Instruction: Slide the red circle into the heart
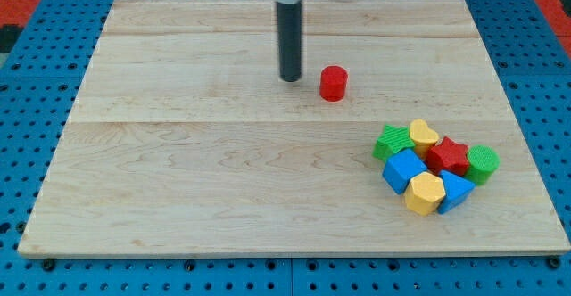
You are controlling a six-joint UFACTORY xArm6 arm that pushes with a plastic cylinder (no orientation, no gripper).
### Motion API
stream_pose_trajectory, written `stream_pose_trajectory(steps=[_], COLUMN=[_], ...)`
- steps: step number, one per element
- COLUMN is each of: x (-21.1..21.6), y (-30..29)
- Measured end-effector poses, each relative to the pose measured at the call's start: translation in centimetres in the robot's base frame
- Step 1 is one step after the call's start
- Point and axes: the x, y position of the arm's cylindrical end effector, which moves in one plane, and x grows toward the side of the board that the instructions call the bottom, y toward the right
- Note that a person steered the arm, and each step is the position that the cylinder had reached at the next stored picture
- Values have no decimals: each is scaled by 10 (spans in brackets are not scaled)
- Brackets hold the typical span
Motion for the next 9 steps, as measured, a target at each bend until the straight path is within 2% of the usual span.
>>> stream_pose_trajectory(steps=[1,2,3,4,5,6,7,9], x=[57,40,-17,5,74,64,12,44], y=[23,4,-12,35,24,18,-26,43])
